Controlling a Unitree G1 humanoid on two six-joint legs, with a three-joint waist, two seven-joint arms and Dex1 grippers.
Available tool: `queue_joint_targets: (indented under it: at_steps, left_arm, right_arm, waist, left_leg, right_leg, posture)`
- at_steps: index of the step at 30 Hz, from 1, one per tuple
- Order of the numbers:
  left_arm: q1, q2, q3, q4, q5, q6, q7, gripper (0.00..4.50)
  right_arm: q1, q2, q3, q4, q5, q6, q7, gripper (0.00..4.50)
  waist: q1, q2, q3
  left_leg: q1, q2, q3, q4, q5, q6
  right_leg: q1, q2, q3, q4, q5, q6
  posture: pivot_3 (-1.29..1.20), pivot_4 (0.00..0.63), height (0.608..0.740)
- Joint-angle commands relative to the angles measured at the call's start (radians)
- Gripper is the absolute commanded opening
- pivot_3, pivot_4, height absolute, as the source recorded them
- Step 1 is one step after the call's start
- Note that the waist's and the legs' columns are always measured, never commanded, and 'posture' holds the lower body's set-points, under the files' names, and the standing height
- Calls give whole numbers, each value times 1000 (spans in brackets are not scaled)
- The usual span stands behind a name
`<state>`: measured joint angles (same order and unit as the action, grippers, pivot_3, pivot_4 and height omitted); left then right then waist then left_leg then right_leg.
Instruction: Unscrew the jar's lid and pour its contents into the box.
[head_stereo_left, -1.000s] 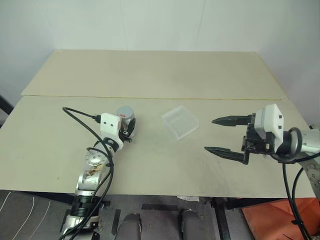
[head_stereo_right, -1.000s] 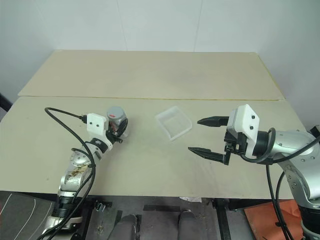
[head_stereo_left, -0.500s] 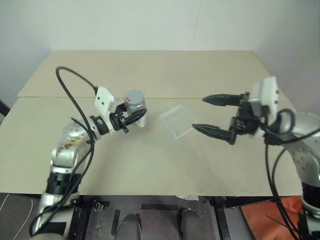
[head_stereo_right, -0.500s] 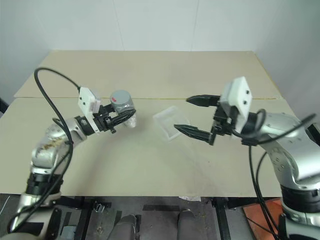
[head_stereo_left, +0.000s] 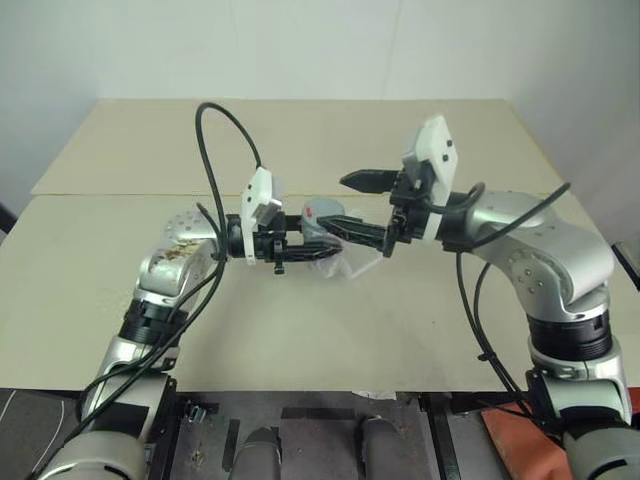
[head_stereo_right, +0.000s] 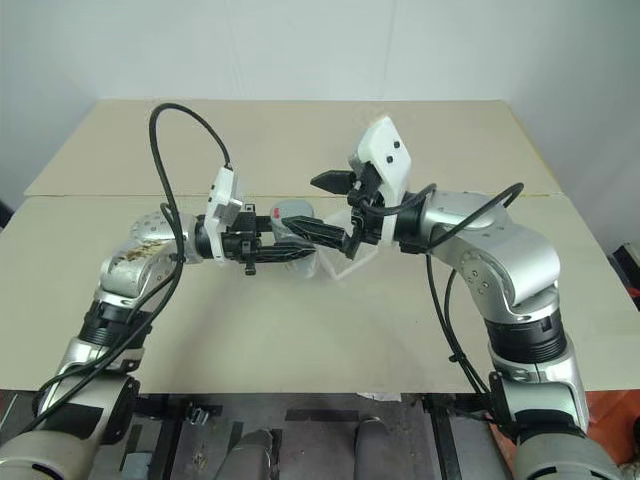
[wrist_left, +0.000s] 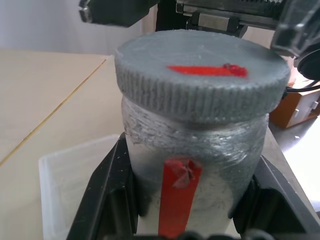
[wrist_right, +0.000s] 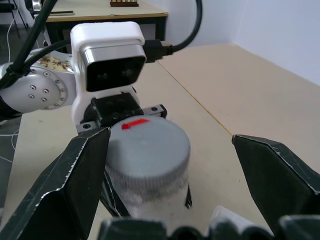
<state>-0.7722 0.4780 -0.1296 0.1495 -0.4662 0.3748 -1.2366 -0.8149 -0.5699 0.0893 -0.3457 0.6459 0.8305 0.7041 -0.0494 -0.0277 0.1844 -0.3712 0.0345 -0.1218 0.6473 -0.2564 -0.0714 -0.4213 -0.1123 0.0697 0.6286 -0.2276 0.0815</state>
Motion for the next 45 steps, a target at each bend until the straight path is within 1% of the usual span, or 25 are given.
queue_joint_targets:
  at_steps: [1,9,12,15,16,22,24,26,27,30,33,37,41,43,44,45]
  left_arm:
    - [-27,-5,-1,-7,7,-28,-29,1913]
    - [-27,-7,7,-5,15,-29,-37,1913]
    - [-25,-6,11,-10,14,-27,-38,1913]
    - [-29,-11,22,-9,12,-33,-24,1913]
    - [-33,-14,25,-9,12,-36,-19,1913]
    - [-34,-16,36,-28,-11,-50,-42,1913]
    - [-30,-15,43,-43,-37,-56,-75,1913]
    - [-25,-7,44,-62,-69,-65,-139,1913]
    - [-23,-4,43,-68,-78,-71,-162,1913]
    - [-22,13,28,-111,-111,-52,-249,1913]
    - [-24,19,21,-139,-128,-34,-296,1913]
    - [-29,23,11,-149,-121,-35,-330,1913]
    - [-23,19,20,-136,-98,-47,-290,1913]
    - [-18,26,28,-125,-94,-44,-279,1913]
    - [-15,31,33,-119,-93,-41,-273,1913]
    - [-13,38,41,-109,-90,-39,-265,1913]
  right_arm:
    - [-17,14,9,-33,-13,6,-13,4500]
    - [-13,38,17,-36,-19,16,-19,4500]
    - [-13,40,16,-31,-14,21,-11,3942]
    - [-4,35,20,-30,-8,23,7,2956]
    - [-1,34,19,-29,-3,25,13,2736]
    - [8,41,7,1,18,2,63,2735]
    - [2,40,-4,28,56,-30,157,2735]
    - [-3,24,-8,50,98,-74,309,2735]
    - [-3,19,-6,60,103,-94,362,2735]
    - [-43,15,32,145,86,-179,553,2735]
    - [-94,38,60,240,69,-233,676,2735]
    - [-145,76,88,331,19,-299,741,2735]
    - [-150,107,87,369,-40,-361,713,2735]
    - [-142,104,73,364,-46,-358,694,3459]
    - [-135,99,61,354,-45,-351,679,3661]
    - [-122,92,42,339,-46,-347,653,4004]
  waist:
    - [-4,0,0]
    - [-21,0,0]
    - [-23,0,0]
    - [-21,0,0]
    - [-21,0,0]
    - [-22,0,0]
    - [-21,0,0]
    - [-21,0,0]
    - [-21,0,0]
    - [-24,0,0]
    - [-27,1,0]
    - [-26,1,0]
    - [-24,1,1]
    - [-23,1,1]
    - [-23,1,1]
    - [-23,1,1]
  left_leg:
    - [0,0,0,0,0,0]
    - [0,0,0,0,0,0]
    - [0,0,-1,0,0,0]
    - [0,0,-1,0,0,0]
    - [0,0,-1,0,0,0]
    - [0,0,-1,0,0,0]
    - [0,0,-1,0,0,0]
    - [0,0,-1,0,0,0]
    - [0,0,-1,0,0,0]
    - [0,0,-1,0,0,0]
    - [2,0,-1,0,0,0]
    - [1,0,-1,0,0,0]
    - [0,0,-1,0,0,0]
    - [0,0,-1,0,0,0]
    - [0,0,-1,0,0,-1]
    - [0,0,-1,0,0,0]
  right_leg:
    - [0,0,0,0,0,0]
    - [0,0,0,1,0,0]
    - [0,0,0,1,0,0]
    - [0,0,0,1,0,0]
    - [0,0,0,1,0,0]
    - [0,0,0,1,0,0]
    - [0,0,0,1,0,0]
    - [0,0,0,1,0,0]
    - [0,0,0,1,0,0]
    - [0,0,0,0,0,0]
    - [1,0,0,1,0,0]
    - [0,0,0,1,0,0]
    - [0,0,0,2,0,0]
    - [0,0,0,2,0,0]
    - [0,0,0,2,0,0]
    - [0,0,0,2,0,0]
  posture:
    - [0,150,740]
    - [0,150,740]
    - [0,150,740]
    - [0,150,740]
    - [0,150,740]
    - [0,150,740]
    - [0,150,740]
    - [0,150,740]
    - [0,150,740]
    - [0,150,740]
    - [0,150,740]
    - [0,150,740]
    - [0,150,740]
    - [0,150,740]
    - [0,150,740]
    - [0,150,740]
